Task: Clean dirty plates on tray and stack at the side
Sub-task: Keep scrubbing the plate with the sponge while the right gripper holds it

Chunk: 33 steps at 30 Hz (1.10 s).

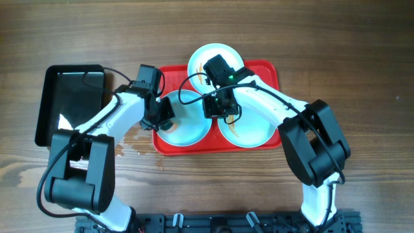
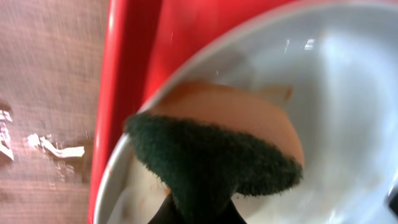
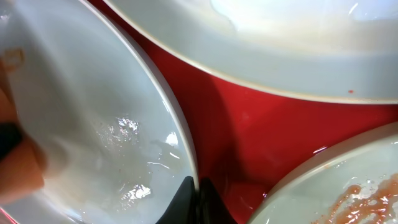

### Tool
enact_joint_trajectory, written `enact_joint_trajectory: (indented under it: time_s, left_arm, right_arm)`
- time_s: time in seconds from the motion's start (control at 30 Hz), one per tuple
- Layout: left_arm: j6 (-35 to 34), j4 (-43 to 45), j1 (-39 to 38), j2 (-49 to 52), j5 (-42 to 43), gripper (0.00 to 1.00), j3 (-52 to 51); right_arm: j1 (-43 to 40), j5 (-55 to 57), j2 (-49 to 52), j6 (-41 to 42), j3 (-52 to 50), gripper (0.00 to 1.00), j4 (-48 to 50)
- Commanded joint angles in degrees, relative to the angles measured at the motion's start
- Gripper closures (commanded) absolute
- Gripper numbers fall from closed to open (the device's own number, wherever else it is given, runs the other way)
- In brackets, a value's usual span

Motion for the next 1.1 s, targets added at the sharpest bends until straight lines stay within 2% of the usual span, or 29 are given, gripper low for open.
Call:
enact_joint_trajectory:
  time_s: [0.0, 0.3, 0.57, 0.7, 1.07]
  left_arm:
    - [-0.57, -3.63, 0.15, 0.07, 3.10, 0.96, -1.55]
    - [-0.20, -3.80, 0.15, -8.39, 3.02, 0.96, -1.55]
    - [0.20, 2.40, 0.13, -5.77, 3.50, 0.96, -1.57]
    - [4.26, 4.24, -0.63, -5.60, 6.54, 0.96, -1.57]
    - [3.58, 10.38, -2.99, -2.32, 6.47, 0.96, -1.57]
  right_arm:
    - [0.02, -1.33, 1.38, 0.37, -0.20, 0.96, 0.31]
    - [0.02, -1.36, 1.38, 0.42, -0.20, 0.96, 0.46]
    - [0.02, -1.44, 1.38, 0.44, -0.20, 0.96, 1.09]
    - [0.02, -1.60, 1.38, 0.42, -0.20, 0.96, 1.16]
    - [0.02, -1.62, 1.38, 0.44, -0.20, 0.96, 1.14]
